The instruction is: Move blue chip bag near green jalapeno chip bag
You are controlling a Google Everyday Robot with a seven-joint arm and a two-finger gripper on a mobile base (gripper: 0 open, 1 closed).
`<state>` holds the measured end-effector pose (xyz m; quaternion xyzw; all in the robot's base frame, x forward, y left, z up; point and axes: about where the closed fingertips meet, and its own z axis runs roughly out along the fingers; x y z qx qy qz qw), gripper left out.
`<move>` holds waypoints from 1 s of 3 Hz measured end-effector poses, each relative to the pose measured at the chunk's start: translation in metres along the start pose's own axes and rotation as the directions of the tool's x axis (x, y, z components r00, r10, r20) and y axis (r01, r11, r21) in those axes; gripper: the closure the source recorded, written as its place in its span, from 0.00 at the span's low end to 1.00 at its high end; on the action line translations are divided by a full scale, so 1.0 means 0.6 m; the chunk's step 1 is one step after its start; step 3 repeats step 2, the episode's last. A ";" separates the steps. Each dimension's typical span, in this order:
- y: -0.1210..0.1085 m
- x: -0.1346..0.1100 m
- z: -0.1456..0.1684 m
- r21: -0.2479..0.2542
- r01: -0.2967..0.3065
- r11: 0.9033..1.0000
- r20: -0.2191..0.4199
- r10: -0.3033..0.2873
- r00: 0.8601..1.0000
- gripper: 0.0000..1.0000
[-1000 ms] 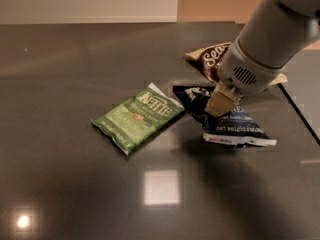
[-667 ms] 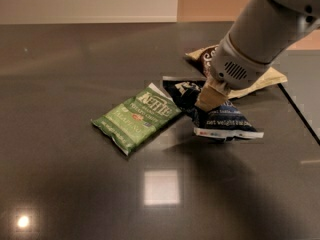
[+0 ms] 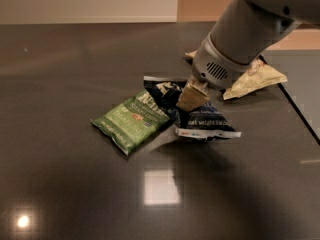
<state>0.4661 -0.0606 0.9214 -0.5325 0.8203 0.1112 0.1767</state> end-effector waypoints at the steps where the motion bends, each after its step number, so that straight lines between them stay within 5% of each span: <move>1: 0.001 -0.001 -0.003 0.004 0.001 1.000 0.000 -0.001 1.000 0.13; 2: 0.003 -0.002 -0.004 0.006 0.003 1.000 0.001 -0.003 1.000 0.00; 3: 0.003 -0.002 -0.004 0.006 0.003 1.000 0.001 -0.003 1.000 0.00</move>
Offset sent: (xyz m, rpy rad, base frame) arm -0.0006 0.0001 0.0013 -0.0014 -0.0031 -0.0005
